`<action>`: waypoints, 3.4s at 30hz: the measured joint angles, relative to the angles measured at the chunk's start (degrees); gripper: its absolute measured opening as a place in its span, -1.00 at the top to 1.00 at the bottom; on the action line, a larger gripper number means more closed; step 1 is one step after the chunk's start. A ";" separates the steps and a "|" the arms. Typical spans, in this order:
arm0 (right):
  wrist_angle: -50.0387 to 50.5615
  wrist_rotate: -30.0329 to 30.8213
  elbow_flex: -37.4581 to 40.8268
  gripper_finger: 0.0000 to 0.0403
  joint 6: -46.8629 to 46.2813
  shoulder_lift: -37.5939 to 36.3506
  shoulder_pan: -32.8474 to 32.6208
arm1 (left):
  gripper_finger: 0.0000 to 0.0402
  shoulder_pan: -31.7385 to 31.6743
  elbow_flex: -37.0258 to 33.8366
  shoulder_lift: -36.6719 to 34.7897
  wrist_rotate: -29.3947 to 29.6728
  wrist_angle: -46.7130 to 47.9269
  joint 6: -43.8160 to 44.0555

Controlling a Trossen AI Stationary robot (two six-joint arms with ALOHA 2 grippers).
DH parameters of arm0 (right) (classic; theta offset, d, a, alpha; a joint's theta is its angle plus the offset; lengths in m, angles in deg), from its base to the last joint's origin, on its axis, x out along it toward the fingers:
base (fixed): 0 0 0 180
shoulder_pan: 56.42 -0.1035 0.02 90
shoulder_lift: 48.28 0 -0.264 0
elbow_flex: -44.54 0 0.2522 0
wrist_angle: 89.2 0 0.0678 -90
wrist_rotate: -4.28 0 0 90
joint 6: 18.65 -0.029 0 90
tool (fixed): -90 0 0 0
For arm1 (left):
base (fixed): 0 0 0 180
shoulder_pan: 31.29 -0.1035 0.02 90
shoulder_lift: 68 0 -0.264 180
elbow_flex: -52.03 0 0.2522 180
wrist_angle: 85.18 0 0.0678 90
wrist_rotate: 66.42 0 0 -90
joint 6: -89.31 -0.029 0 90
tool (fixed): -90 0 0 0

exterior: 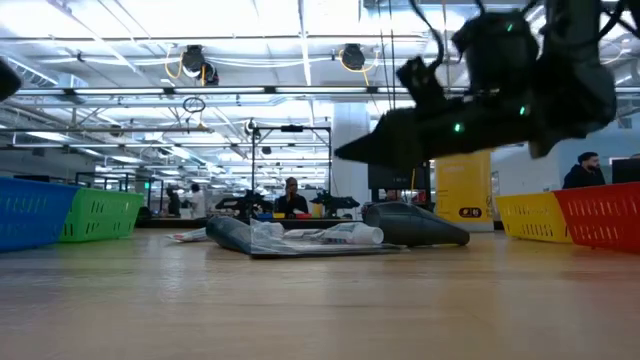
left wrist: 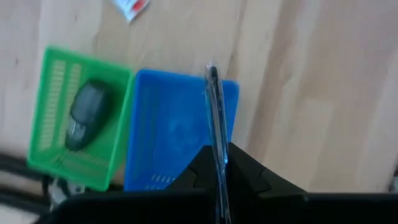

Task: Pick & Place Travel size toiletries
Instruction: Put the black comb into the blue bin, then put the white toothpaste into the red bin

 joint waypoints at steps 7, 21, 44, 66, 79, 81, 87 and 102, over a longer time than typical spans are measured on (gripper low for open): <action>-7.19 -8.66 0.00 0.17 -1.79 6.99 3.43 | 0.98 2.66 -7.07 -0.09 4.12 0.31 8.15; -11.95 -9.31 0.00 0.18 -4.72 8.48 3.89 | 0.82 -2.91 -24.38 -0.07 1.67 -19.86 -1.09; -11.32 -9.38 -0.02 0.21 -6.06 8.46 3.87 | -0.35 -3.76 -22.34 -3.35 35.43 -27.52 13.52; 12.99 -13.71 -0.04 0.20 0.72 -14.02 3.84 | 0.00 -33.24 -43.13 7.64 29.49 -117.18 -48.95; 66.29 -17.15 -0.04 -0.24 -8.52 -41.88 4.00 | 0.07 -49.80 -42.98 28.31 6.87 -147.65 -51.83; 70.32 -19.20 -0.04 -0.33 -11.70 -41.74 3.97 | 0.07 -50.86 -42.92 30.29 6.19 -149.64 -51.92; 59.26 -19.71 -0.06 -0.48 -18.45 -33.08 4.35 | 0.07 -53.30 -38.82 34.12 5.99 -150.40 -52.77; 54.38 -31.17 -14.94 -0.46 -24.61 -13.29 4.05 | 0.07 -57.29 -32.49 38.53 9.38 -149.39 -51.94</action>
